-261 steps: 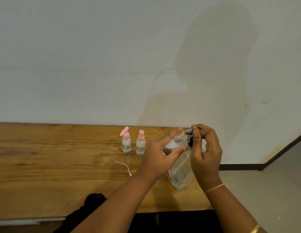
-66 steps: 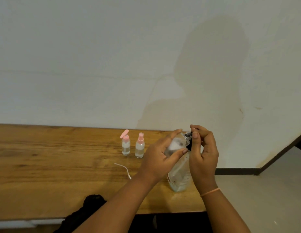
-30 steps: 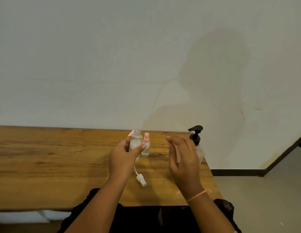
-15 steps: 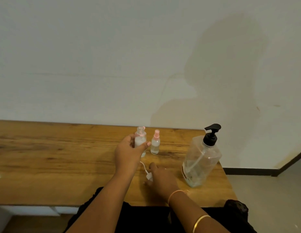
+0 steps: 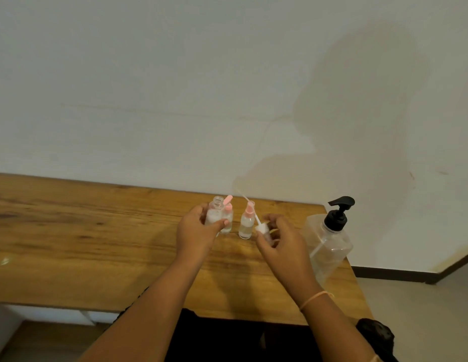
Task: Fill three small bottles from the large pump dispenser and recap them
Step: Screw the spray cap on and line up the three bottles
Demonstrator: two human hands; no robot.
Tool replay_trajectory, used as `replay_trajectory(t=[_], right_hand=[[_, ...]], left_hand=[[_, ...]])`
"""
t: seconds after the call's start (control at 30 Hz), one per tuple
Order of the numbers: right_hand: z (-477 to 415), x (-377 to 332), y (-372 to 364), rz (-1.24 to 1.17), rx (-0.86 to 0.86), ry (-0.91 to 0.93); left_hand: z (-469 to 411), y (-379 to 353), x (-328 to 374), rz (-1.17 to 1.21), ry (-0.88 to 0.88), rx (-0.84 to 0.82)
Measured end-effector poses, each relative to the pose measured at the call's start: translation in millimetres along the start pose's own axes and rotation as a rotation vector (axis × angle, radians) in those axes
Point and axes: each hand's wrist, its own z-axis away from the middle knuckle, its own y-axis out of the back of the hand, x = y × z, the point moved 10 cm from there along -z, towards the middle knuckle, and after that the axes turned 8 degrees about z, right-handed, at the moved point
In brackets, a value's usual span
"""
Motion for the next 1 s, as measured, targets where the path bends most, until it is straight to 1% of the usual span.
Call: replay_trajectory(t=[0.07,0.17,0.43,0.63,0.77,0.83,1.0], right_hand=[[0.3,-11.6,9.1,0.022,0.056,0.105],[1.2,-20.3,14.0,0.074,0.104,0.187],[0.1,-26.5,21.8,0.163,0.113,0.231],[-0.2,-28.2,31.8,0.240,0.170,0.240],[0.7,-30.3,31.6,0.284,0.153,0.258],[1.3,-35.3,31.9,0.323,0.159,0.289],[5.9,-54.3,28.9,0.460,0.172,0.438]], left_hand=[[-0.5,0.3,-1.4,-0.019,0.000,0.004],[-0.7,-0.5,-0.9,-0.069,-0.015,0.011],[-1.2,-1.3,4.5,-0.086,-0.056,0.015],[-0.5,1.3,6.4,-0.091,-0.070,0.020],[-0.8,3.5,8.4,-0.112,-0.089,0.018],[0.0,3.3,9.6,-0.142,-0.107,0.013],[1.9,-1.3,10.9,-0.203,-0.137,-0.008]])
